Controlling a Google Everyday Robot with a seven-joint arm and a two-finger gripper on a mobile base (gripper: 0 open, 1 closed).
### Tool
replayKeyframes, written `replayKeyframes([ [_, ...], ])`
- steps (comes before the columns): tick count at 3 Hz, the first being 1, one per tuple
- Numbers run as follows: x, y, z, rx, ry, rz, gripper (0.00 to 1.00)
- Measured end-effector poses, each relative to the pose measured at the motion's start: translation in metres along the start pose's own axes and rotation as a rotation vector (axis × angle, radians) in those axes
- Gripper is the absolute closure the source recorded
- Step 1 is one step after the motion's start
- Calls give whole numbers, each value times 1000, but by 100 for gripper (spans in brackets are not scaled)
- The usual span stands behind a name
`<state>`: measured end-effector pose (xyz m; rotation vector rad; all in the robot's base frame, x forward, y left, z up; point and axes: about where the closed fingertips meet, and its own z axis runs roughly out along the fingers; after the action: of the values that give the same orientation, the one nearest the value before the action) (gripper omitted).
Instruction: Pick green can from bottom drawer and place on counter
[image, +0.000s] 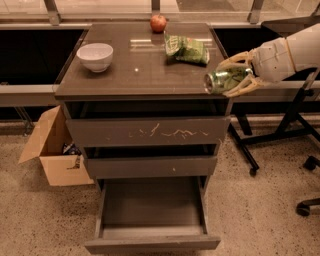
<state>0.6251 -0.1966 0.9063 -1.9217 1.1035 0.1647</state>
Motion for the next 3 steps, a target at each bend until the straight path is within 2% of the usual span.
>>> replayKeyframes([
  [1, -5, -30, 9, 49, -48, 11, 100],
  [2, -19, -81, 30, 87, -95, 26, 100],
  [3, -27, -107, 50, 93, -116, 70, 100],
])
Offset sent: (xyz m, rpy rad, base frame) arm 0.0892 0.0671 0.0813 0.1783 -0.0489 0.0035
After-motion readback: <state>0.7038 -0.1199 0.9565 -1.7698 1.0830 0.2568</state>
